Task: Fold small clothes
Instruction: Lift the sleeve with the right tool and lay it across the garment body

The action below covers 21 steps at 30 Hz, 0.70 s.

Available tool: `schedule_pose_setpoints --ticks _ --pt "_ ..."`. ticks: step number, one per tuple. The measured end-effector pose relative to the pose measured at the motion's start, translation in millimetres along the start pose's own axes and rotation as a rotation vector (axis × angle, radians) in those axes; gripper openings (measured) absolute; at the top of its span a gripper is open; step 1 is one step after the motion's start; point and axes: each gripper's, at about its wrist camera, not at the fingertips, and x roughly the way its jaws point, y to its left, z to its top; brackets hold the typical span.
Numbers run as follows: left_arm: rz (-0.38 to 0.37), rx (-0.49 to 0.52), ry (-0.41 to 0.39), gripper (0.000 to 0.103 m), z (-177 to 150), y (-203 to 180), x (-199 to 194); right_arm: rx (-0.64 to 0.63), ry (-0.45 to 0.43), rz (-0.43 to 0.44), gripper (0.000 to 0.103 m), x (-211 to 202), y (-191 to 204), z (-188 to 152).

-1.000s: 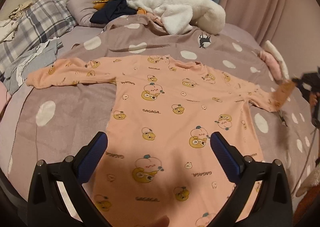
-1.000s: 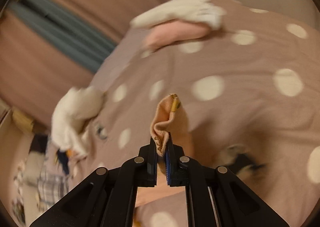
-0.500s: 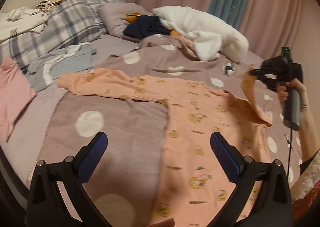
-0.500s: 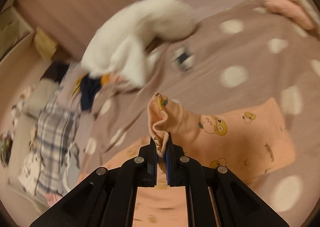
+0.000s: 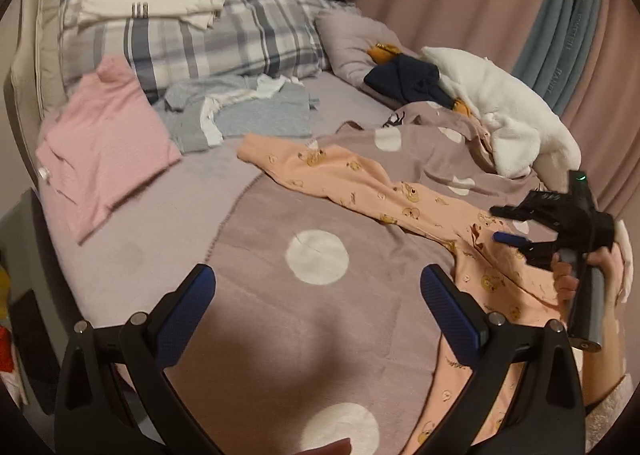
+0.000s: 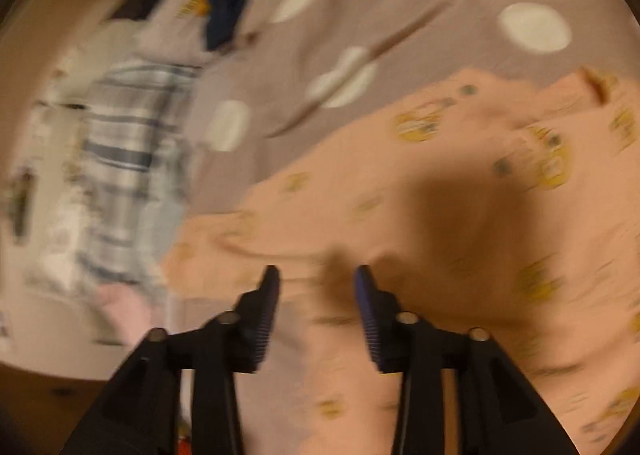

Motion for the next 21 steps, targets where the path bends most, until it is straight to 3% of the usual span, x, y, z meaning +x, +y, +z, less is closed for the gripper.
schedule_pose_setpoints --ticks 2,4,6,10,12,16,18,21 --pt "-0.013 0.056 -0.019 0.102 -0.4 -3.3 -12.4 -0.039 -0.032 0.008 0.052 -17.7 8.1 -15.9" --pt "-0.031 0.109 -0.057 0.102 -2.6 -6.1 -29.3 -0.090 -0.062 0.019 0.072 -35.5 11.5 -40.5" --pt "-0.079 0.148 -0.092 0.102 -9.4 -11.2 -58.0 -0.171 -0.104 0.001 0.078 -51.4 10.9 -70.1" --pt "-0.183 0.124 -0.229 0.103 -21.4 -14.5 -117.1 -0.341 -0.195 -0.225 0.078 -64.8 11.2 -122.8" --pt "-0.167 0.066 -0.268 0.103 -25.4 -16.0 -139.5 -0.411 -0.215 -0.312 0.078 -70.5 11.7 -144.5" --pt "-0.206 -0.010 -0.297 0.103 -39.1 -18.3 -169.5 -0.538 -0.252 -0.381 0.078 -95.1 -1.1 -182.2" --pt "-0.179 -0.012 -0.302 0.103 -47.4 -26.8 -181.0 -0.594 -0.308 -0.396 0.078 -109.8 -7.3 -199.2" --pt "-0.178 -0.014 -0.325 0.103 -55.4 -39.9 -189.8 -0.572 -0.407 -0.430 0.078 -133.0 -25.7 -211.2"
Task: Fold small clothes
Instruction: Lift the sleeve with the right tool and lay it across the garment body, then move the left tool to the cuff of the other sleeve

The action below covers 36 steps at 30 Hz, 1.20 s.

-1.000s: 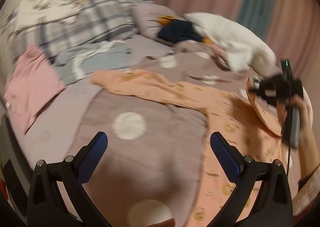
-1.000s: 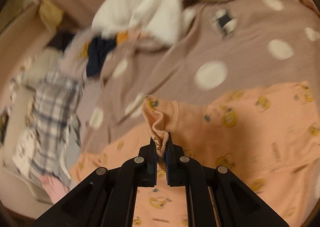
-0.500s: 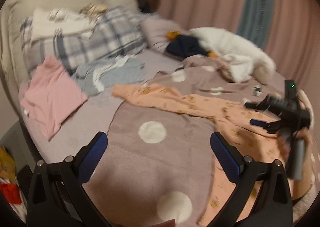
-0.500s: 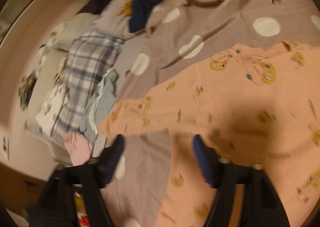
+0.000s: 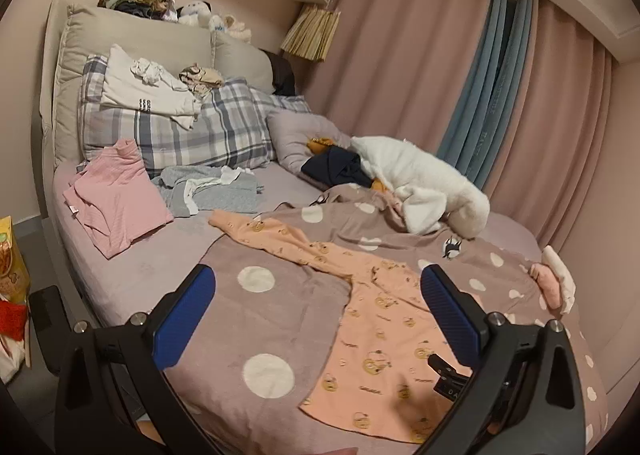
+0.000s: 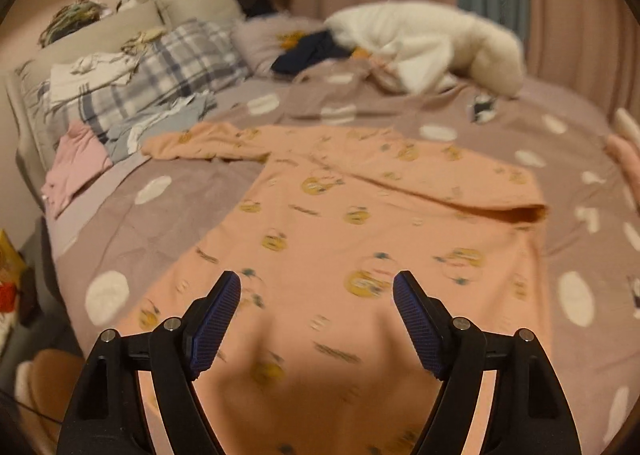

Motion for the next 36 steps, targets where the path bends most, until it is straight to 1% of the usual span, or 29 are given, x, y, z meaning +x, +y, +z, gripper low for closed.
schedule_pose_setpoints --ticks 2,4,5,7,8,9,11,12,15,17,20,25,29,31,32,34,36 --pt "-0.032 -0.019 0.015 0.103 -1.9 -7.3 -1.8 0.044 -0.010 -0.030 0.078 -4.2 -14.4 4.7" --pt "-0.049 -0.024 0.036 0.103 -2.7 -11.4 -2.3 0.105 -0.028 -0.032 0.079 -12.1 -25.2 3.5" --pt "-0.030 -0.007 0.032 0.103 -3.0 -15.7 -3.7 0.135 -0.036 -0.021 0.080 -15.1 -31.5 3.8" --pt "0.039 0.057 0.004 0.103 -4.7 -23.9 -6.4 0.184 -0.058 0.003 0.085 -18.7 -40.3 3.5" --pt "0.087 0.103 -0.008 0.103 -6.0 -29.7 -5.7 0.209 -0.066 0.004 0.086 -18.9 -43.9 2.3" --pt "0.113 0.132 -0.008 0.103 -7.6 -32.7 -4.0 0.223 -0.065 -0.002 0.087 -18.9 -45.8 0.2" --pt "0.135 0.178 0.030 0.103 -12.5 -37.9 2.8 0.230 -0.051 -0.022 0.087 -19.2 -47.6 -5.3" --pt "0.131 0.198 0.047 0.103 -15.3 -39.7 5.3 0.224 -0.049 -0.029 0.087 -18.6 -47.4 -5.9" --pt "0.125 0.256 0.031 0.103 -25.2 -39.7 7.6 0.230 -0.050 -0.047 0.087 -20.6 -48.1 -9.9" --pt "0.124 0.277 0.038 0.103 -28.6 -39.6 14.7 0.239 -0.037 -0.049 0.087 -22.6 -49.7 -13.2" --pt "0.085 0.308 0.073 0.103 -31.1 -40.5 30.8 0.223 -0.032 -0.075 0.087 -26.5 -51.4 -17.4" --pt "0.048 0.303 0.096 0.103 -31.3 -38.8 65.5 0.213 -0.022 -0.149 0.087 -26.9 -57.6 -21.9" --pt "0.017 0.295 0.140 0.103 -31.4 -34.8 104.6 0.226 0.005 -0.215 0.087 -17.7 -66.3 -20.7" --pt "0.023 0.322 0.148 0.103 -31.3 -33.3 121.2 0.237 0.007 -0.238 0.087 -12.3 -67.9 -18.3" --pt "0.037 0.342 0.143 0.103 -31.1 -32.8 129.9 0.237 0.010 -0.243 0.087 -8.8 -68.0 -16.8" --pt "0.063 0.377 0.132 0.103 -30.6 -32.0 143.0 0.226 0.023 -0.250 0.087 -1.5 -65.1 -14.9" --pt "0.066 0.397 0.125 0.103 -28.3 -29.6 156.3 0.207 0.042 -0.251 0.087 6.9 -60.4 -13.4"
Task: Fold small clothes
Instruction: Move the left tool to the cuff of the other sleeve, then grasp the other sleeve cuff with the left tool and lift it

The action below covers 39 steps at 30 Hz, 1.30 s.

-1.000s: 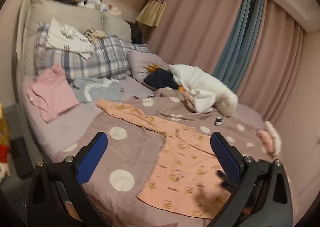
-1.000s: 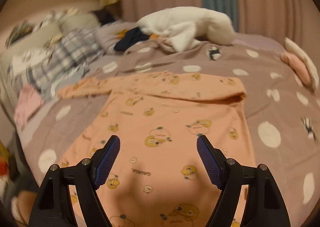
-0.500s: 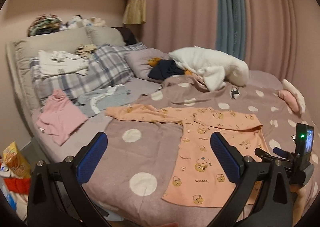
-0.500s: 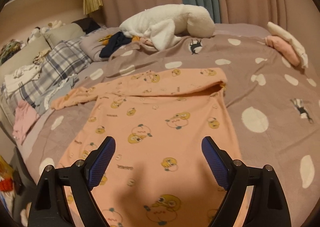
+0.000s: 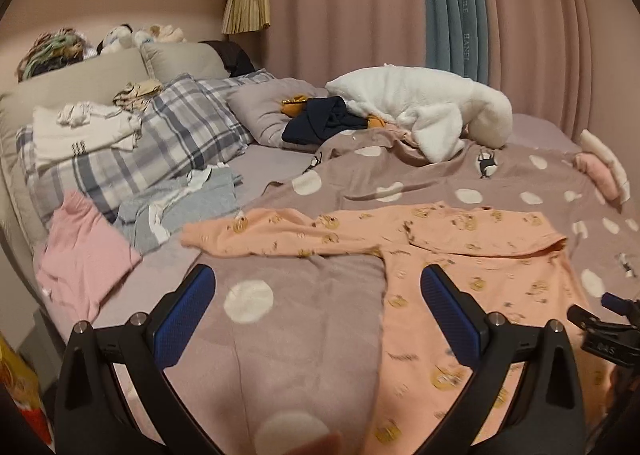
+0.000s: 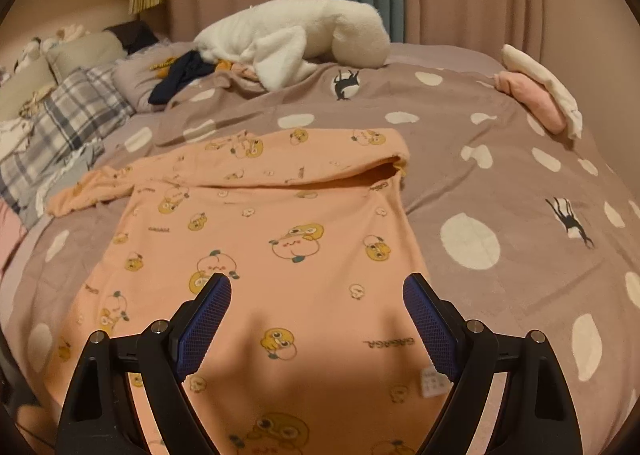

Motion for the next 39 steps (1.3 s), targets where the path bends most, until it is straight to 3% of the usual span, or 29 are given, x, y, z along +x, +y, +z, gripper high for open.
schedule_pose_setpoints --ticks 6,10,15,18,21,23,27,30,34,39 --pt "-0.051 -0.024 0.045 0.103 6.9 15.3 46.9 -0.085 0.028 -0.020 0.087 10.7 24.2 -2.7" --pt "-0.073 -0.116 0.127 0.103 8.7 41.9 89.2 -0.156 0.018 -0.066 0.087 13.8 38.0 -2.2" --pt "-0.224 -0.331 0.236 0.103 5.7 98.0 146.7 -0.209 0.057 -0.103 0.087 29.7 48.9 -5.7" --pt "-0.264 -0.513 0.318 0.103 0.5 141.5 181.5 -0.234 0.091 -0.112 0.087 37.0 53.1 -9.1" --pt "-0.341 -0.701 0.305 0.103 -9.5 178.5 194.3 -0.254 0.102 -0.116 0.087 41.4 57.5 -12.2" --pt "-0.347 -0.827 0.278 0.103 -17.4 204.1 201.5 -0.260 0.106 -0.123 0.087 44.9 59.8 -13.6" --pt "-0.420 -0.989 0.277 0.102 -31.0 230.4 221.5 -0.247 0.117 -0.131 0.087 52.1 62.0 -14.6" --pt "-0.456 -1.008 0.348 0.102 -33.6 230.2 242.6 -0.211 0.126 -0.120 0.087 52.3 58.9 -14.7" --pt "-0.430 -0.973 0.316 0.101 -17.5 227.1 256.8 -0.127 0.152 -0.102 0.093 58.5 49.8 -15.0" --pt "-0.360 -0.995 0.334 0.084 -13.7 235.9 276.2 -0.026 0.173 -0.044 0.098 63.6 35.8 -18.3"
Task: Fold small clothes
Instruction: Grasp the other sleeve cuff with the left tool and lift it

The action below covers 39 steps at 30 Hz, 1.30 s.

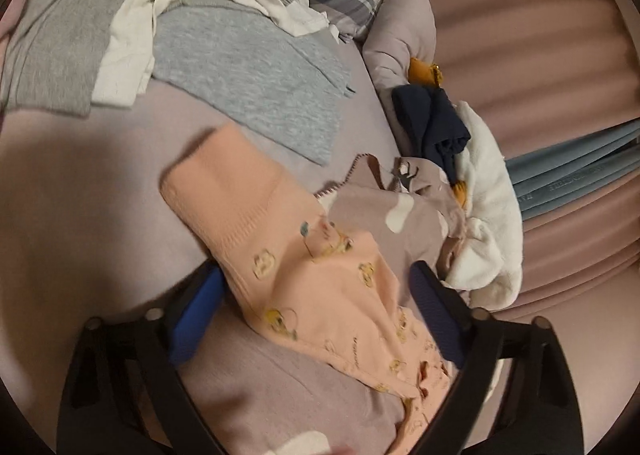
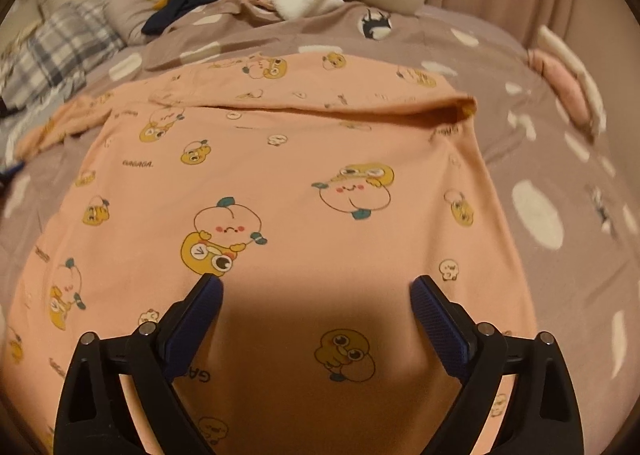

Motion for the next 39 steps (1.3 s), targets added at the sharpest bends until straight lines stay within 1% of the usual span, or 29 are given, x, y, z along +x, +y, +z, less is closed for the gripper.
schedule_pose_setpoints --ticks 1,2,3,4,5,6,10,12,13,15,18,20,25,28,31,33,34,35,36,39 --pt "0.007 -0.005 -0.012 0.080 1.6 0.8 0.9 0.006 0.004 -0.001 0.101 2.0 0.1 0.2" --pt "0.027 -0.018 -0.026 0.069 4.6 3.7 0.7 0.008 0.006 -0.006 0.102 4.3 1.1 0.6" --pt "0.050 -0.040 -0.064 0.061 7.4 8.2 -1.5 -0.001 0.004 -0.013 0.102 5.3 3.5 1.0" --pt "0.066 -0.052 -0.089 0.058 11.6 15.3 -3.9 -0.010 0.002 -0.018 0.102 5.8 5.6 1.0" --pt "0.084 -0.060 -0.105 0.052 14.9 18.2 -2.3 -0.019 0.000 -0.019 0.102 6.7 7.5 1.2" --pt "0.092 -0.058 -0.101 0.045 18.1 20.2 -0.4 -0.021 0.000 -0.011 0.102 7.2 7.6 1.6" --pt "0.126 -0.018 -0.080 0.036 28.9 17.2 7.7 -0.007 0.002 0.012 0.102 8.7 4.1 1.7" --pt "0.165 -0.007 -0.091 0.022 29.0 16.0 8.8 -0.011 0.001 0.007 0.102 8.6 4.9 1.9" --pt "0.182 0.000 -0.094 0.021 28.9 14.5 10.0 -0.012 0.001 0.007 0.102 8.9 4.5 2.4" --pt "0.210 0.033 -0.104 0.013 26.5 9.9 9.9 -0.011 0.002 0.010 0.102 9.5 4.4 2.8" --pt "0.263 0.095 -0.126 0.010 21.7 -1.1 8.4 -0.009 0.001 0.017 0.103 10.4 4.3 3.0" --pt "0.281 0.135 -0.144 0.010 17.9 -11.5 6.2 -0.009 0.000 0.019 0.103 10.6 3.8 2.9" --pt "0.261 0.206 -0.147 0.009 5.8 -38.2 8.0 0.000 -0.007 0.032 0.103 11.4 1.4 2.3" --pt "0.241 0.235 -0.130 0.009 -7.7 -58.9 14.3 0.001 -0.009 0.035 0.103 11.3 1.4 1.9" --pt "0.217 0.291 -0.120 0.009 -27.9 -85.1 19.8 0.009 -0.017 0.048 0.103 10.1 -0.6 1.0" --pt "0.169 0.315 -0.102 0.009 -44.6 -106.5 26.7 0.023 -0.029 0.074 0.103 6.5 -3.8 0.6" --pt "0.162 0.318 -0.088 0.009 -50.1 -113.0 29.6 0.029 -0.034 0.091 0.103 5.1 -5.9 0.8" --pt "0.163 0.324 -0.074 0.009 -59.9 -123.9 34.4 0.037 -0.039 0.112 0.103 4.1 -8.4 1.4" --pt "0.166 0.350 -0.073 0.009 -70.5 -136.0 38.3 0.040 -0.039 0.128 0.103 3.7 -9.6 2.6" --pt "0.194 0.444 -0.098 0.009 -99.7 -166.6 43.7 0.039 -0.047 0.161 0.103 -0.9 -10.8 5.3"
